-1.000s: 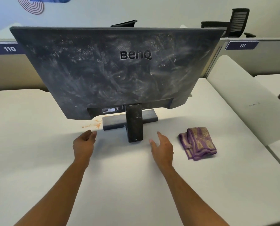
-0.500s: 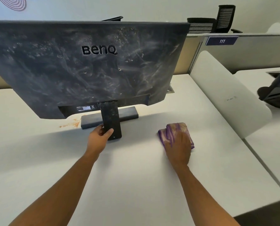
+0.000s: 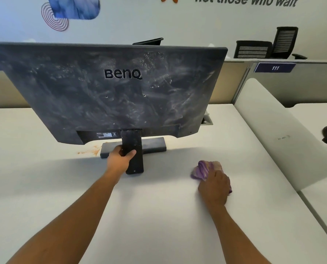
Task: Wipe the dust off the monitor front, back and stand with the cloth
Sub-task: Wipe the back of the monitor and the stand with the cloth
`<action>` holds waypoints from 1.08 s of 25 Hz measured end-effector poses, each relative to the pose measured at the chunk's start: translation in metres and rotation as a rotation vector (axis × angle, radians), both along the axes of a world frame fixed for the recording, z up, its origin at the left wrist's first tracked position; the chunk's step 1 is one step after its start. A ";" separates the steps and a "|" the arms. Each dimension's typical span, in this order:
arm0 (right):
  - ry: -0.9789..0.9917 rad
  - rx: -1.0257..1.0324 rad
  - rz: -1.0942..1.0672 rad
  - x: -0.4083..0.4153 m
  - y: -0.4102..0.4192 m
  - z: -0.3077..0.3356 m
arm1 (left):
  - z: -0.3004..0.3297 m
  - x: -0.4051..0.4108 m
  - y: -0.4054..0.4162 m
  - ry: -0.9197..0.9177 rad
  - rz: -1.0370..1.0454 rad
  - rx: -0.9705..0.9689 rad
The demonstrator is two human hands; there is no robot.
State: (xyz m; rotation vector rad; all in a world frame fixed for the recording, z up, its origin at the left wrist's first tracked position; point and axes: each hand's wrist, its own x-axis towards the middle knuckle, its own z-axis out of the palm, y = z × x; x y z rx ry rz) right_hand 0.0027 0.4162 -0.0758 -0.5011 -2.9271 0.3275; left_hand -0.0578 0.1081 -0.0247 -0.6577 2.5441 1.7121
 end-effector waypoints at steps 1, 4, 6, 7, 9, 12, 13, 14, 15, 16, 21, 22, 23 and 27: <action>-0.002 -0.043 0.007 -0.003 0.002 0.002 | -0.001 -0.001 -0.001 -0.005 -0.005 -0.015; 0.101 -0.258 -0.020 -0.006 -0.002 0.011 | -0.003 -0.004 -0.003 -0.007 -0.021 -0.025; 0.166 -0.472 -0.078 -0.010 -0.014 0.019 | -0.004 -0.005 -0.003 -0.010 -0.023 -0.016; 0.199 -0.643 -0.115 -0.013 -0.020 0.024 | -0.004 -0.005 -0.003 -0.005 -0.022 -0.001; 0.261 -0.964 -0.181 -0.019 -0.032 0.037 | -0.006 -0.003 -0.002 0.014 -0.025 0.036; 0.379 -1.215 -0.206 -0.032 -0.046 0.063 | -0.007 -0.003 -0.005 0.020 -0.037 0.061; 0.437 -1.252 -0.205 -0.038 -0.050 0.074 | -0.007 -0.002 -0.006 0.021 -0.041 0.079; 0.509 -1.254 -0.210 -0.045 -0.052 0.088 | -0.008 -0.002 -0.007 0.023 -0.049 0.097; 0.589 -1.236 -0.218 -0.053 -0.053 0.104 | -0.008 -0.001 -0.008 0.024 -0.056 0.112; 0.671 -1.198 -0.225 -0.062 -0.054 0.122 | -0.008 -0.002 -0.008 0.022 -0.060 0.122; 0.946 -0.981 -0.081 -0.104 -0.078 0.196 | -0.007 -0.001 -0.008 0.026 -0.084 0.130; 0.962 -0.954 -0.032 -0.108 -0.091 0.202 | -0.007 -0.001 -0.008 0.034 -0.085 0.138; 0.979 -0.901 0.011 -0.110 -0.105 0.205 | -0.006 -0.001 -0.008 0.038 -0.087 0.137; 1.039 -0.566 0.436 -0.102 -0.163 0.185 | -0.004 -0.001 -0.010 0.024 -0.090 0.120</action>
